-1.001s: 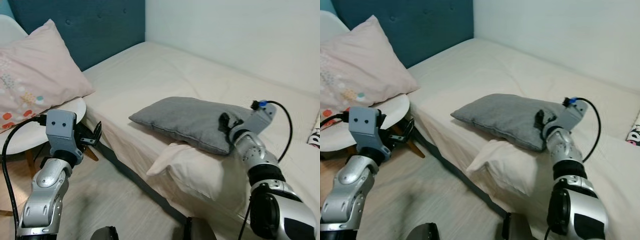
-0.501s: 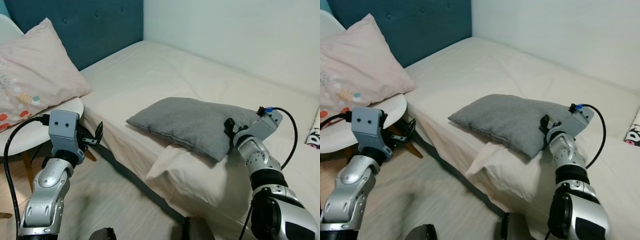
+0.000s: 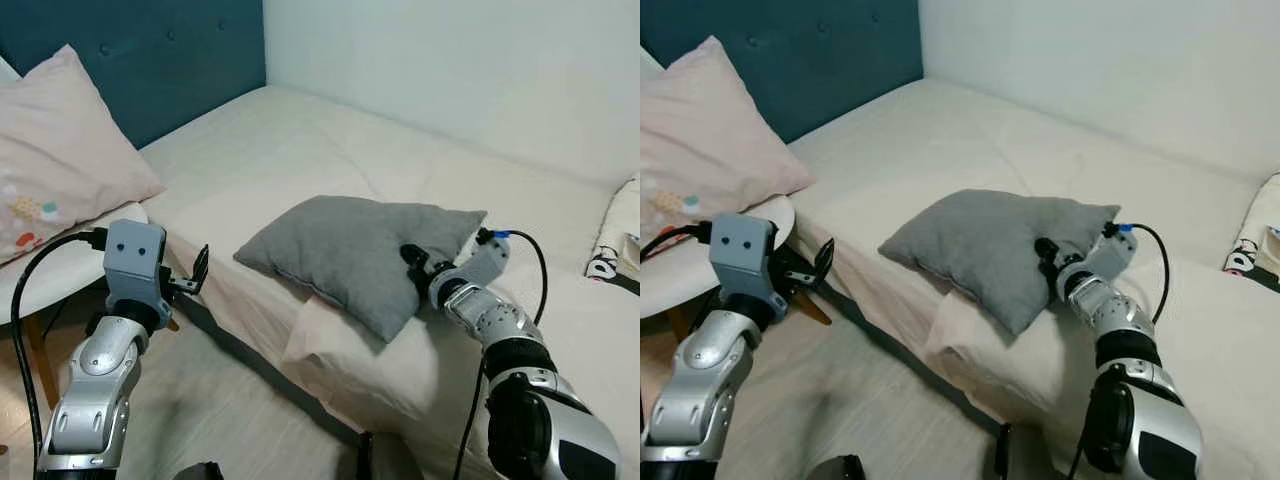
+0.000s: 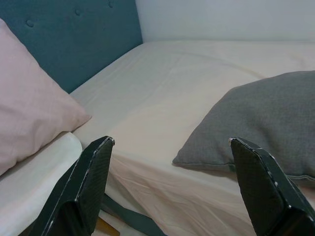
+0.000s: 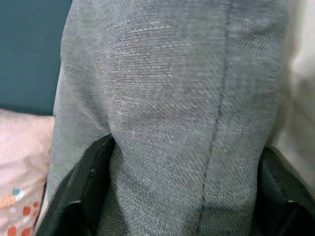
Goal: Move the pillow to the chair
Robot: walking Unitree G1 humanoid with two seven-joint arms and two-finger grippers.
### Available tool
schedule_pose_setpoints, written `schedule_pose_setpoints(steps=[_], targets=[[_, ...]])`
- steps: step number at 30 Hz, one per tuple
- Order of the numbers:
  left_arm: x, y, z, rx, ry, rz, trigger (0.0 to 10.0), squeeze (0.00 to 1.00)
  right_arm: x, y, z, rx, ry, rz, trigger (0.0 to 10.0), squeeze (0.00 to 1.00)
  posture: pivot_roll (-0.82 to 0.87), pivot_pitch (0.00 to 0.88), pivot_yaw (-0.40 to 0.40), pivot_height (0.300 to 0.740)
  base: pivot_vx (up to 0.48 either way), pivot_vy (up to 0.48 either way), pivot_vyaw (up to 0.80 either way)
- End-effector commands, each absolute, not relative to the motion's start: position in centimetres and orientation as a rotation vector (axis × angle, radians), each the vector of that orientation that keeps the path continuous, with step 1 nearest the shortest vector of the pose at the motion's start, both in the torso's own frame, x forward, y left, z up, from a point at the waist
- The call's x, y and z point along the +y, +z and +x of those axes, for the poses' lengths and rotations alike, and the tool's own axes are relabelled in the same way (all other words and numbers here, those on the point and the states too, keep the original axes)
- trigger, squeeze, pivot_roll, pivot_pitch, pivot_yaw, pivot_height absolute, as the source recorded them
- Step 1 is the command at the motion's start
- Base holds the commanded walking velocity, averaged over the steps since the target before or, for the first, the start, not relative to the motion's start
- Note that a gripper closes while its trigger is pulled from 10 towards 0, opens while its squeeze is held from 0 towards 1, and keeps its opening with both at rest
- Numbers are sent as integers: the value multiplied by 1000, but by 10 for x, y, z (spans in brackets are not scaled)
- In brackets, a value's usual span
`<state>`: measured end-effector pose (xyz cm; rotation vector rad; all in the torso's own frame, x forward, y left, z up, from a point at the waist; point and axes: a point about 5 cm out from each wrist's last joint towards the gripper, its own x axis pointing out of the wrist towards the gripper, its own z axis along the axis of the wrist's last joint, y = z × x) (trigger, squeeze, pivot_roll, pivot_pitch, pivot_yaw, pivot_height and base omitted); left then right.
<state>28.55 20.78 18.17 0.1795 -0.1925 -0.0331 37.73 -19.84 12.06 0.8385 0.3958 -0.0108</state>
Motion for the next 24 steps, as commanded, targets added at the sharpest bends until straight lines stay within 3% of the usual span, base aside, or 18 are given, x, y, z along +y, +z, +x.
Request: schedule_pose_setpoints(steps=[1, 13, 24], targets=[[209, 179, 285, -185, -38, 207, 10000, 0, -185, 112, 375, 467, 36, 814, 0, 0, 52, 48, -52, 507, 0, 0, 0], [206, 180, 287, -190, -34, 204, 10000, 0, -184, 125, 379, 387, 117, 765, 0, 0, 54, 35, -49, 507, 0, 0, 0], [194, 182, 290, -200, -7, 112, 10000, 0, -159, 151, 381, 205, 367, 719, 0, 0, 60, 13, -47, 517, 0, 0, 0]])
